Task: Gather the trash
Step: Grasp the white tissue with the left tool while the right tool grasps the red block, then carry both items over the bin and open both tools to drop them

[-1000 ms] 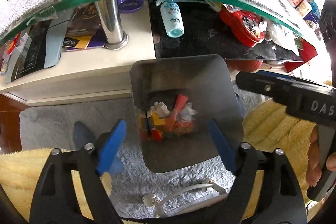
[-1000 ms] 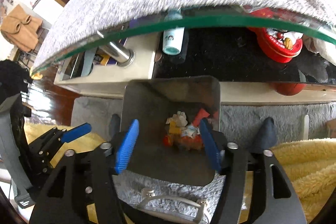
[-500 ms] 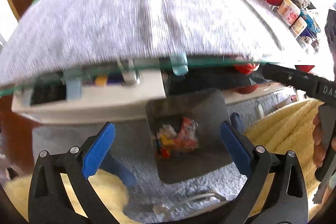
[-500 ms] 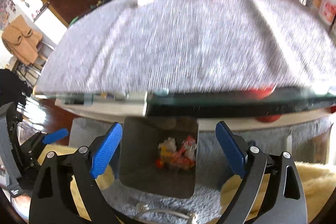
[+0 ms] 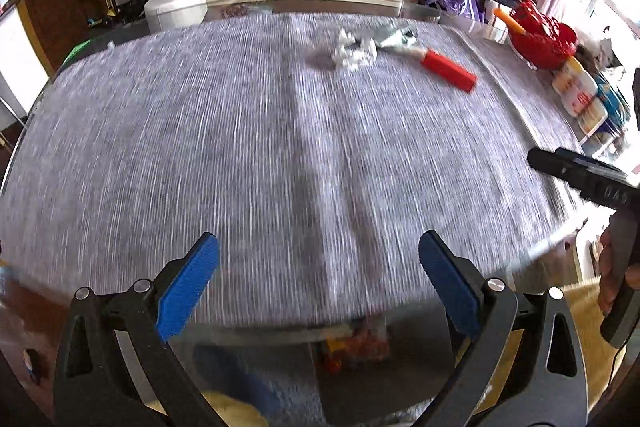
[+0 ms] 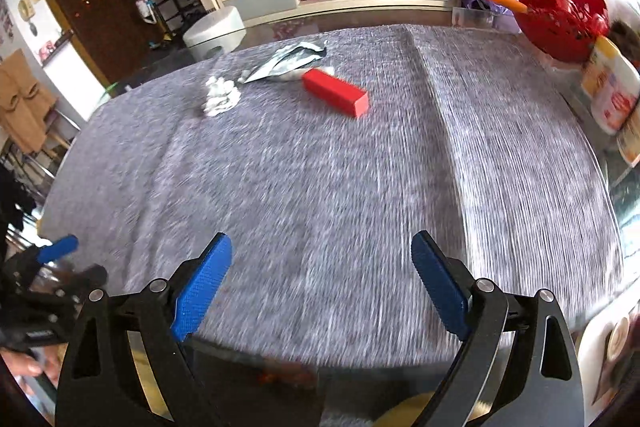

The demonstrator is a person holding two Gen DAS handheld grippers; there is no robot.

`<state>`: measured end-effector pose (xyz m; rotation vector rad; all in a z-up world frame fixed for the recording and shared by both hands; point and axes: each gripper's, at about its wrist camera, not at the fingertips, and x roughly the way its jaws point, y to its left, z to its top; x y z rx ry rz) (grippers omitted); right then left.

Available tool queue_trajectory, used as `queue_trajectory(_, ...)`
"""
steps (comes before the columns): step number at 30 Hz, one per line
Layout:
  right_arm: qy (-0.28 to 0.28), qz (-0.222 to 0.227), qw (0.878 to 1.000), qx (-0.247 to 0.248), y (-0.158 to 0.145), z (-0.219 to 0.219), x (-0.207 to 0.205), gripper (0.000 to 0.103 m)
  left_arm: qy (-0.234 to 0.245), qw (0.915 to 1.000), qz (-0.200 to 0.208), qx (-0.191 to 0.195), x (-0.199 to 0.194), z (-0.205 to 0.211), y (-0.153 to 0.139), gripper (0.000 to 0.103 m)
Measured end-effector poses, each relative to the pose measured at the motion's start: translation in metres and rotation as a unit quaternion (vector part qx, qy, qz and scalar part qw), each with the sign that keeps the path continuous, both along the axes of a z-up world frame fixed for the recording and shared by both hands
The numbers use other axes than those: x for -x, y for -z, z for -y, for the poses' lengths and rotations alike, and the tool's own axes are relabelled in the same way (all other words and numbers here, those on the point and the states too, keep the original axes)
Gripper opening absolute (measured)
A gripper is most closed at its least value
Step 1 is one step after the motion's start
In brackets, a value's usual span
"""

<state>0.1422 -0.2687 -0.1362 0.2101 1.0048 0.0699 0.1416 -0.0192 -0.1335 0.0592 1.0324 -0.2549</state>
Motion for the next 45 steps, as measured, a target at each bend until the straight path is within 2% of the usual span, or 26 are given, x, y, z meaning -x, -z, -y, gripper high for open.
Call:
queue_trajectory(9,0.004,0.010,1.000,0.015,0.015,0.018,-0.055,0.092,0.003,0.9999,0.012,-0.003,-0.074,0.025,-0.002,0.095)
queue_trajectory(17,-0.034,0.015,0.999,0.039,0.024,0.007,-0.097,0.090,0.005,0.9999,0.010,0.003,-0.136,0.047,0.008,0.095)
queue_trajectory(21,-0.036,0.017,0.999,0.029,0.029,0.009,-0.112,0.090,0.009,0.9999,0.007,0.003,-0.163,0.058,0.016,0.095)
queue_trajectory(27,-0.042,0.009,0.998,0.038,0.039,0.007,-0.127,0.081,0.023,0.9997,-0.004,0.001,-0.191,0.073,0.034,0.094)
queue_trajectory(28,-0.043,0.015,0.998,0.046,0.039,0.005,-0.127,0.076,0.026,0.9996,-0.004,0.001,-0.194,0.075,0.036,0.093)
queue_trajectory(29,-0.044,0.017,0.997,0.062,0.039,0.004,-0.127,0.066,0.030,0.9995,-0.004,0.001,-0.197,0.076,0.037,0.089)
queue_trajectory(30,-0.045,0.019,0.996,0.071,0.038,0.002,-0.128,0.062,0.034,0.9994,-0.005,0.001,-0.199,0.077,0.038,0.083)
queue_trajectory(31,-0.046,0.020,0.996,0.073,0.038,0.002,-0.128,0.054,0.038,0.9993,-0.007,0.002,-0.202,0.079,0.041,0.079)
queue_trajectory(32,-0.044,0.021,0.996,0.076,0.038,0.003,-0.129,0.046,0.040,0.9992,-0.008,0.002,-0.204,0.080,0.042,0.071)
queue_trajectory(33,-0.045,0.021,0.996,0.074,0.037,0.003,-0.129,0.043,0.040,0.9991,-0.009,0.001,-0.205,0.081,0.043,0.063)
queue_trajectory(34,-0.045,0.021,0.996,0.072,0.037,0.004,-0.129,0.041,0.041,0.9991,-0.005,-0.005,-0.205,0.083,0.044,0.062)
queue_trajectory(36,-0.049,0.022,0.996,0.068,0.037,0.004,-0.130,0.036,0.045,0.9989,0.001,-0.014,-0.204,0.086,0.044,0.052)
queue_trajectory(37,-0.054,0.022,0.996,0.061,0.036,0.003,-0.129,0.031,0.046,0.9988,0.003,-0.014,-0.204,0.086,0.044,0.048)
queue_trajectory(38,-0.058,0.021,0.996,0.059,0.036,0.003,-0.129,0.026,0.046,0.9988,0.004,-0.013,-0.203,0.086,0.043,0.039)
queue_trajectory(39,-0.063,0.020,0.996,0.057,0.036,0.001,-0.128,0.024,0.047,0.9988,0.004,-0.008,-0.203,0.084,0.043,0.033)
queue_trajectory(42,-0.075,0.015,0.996,0.049,0.035,-0.003,-0.125,0.022,0.051,0.9987,0.002,-0.003,-0.200,0.083,0.042,0.026)
queue_trajectory(45,-0.079,0.008,0.997,0.021,0.035,-0.004,-0.119,0.021,0.058,0.9983,-0.003,0.001,-0.188,0.081,0.040,0.023)
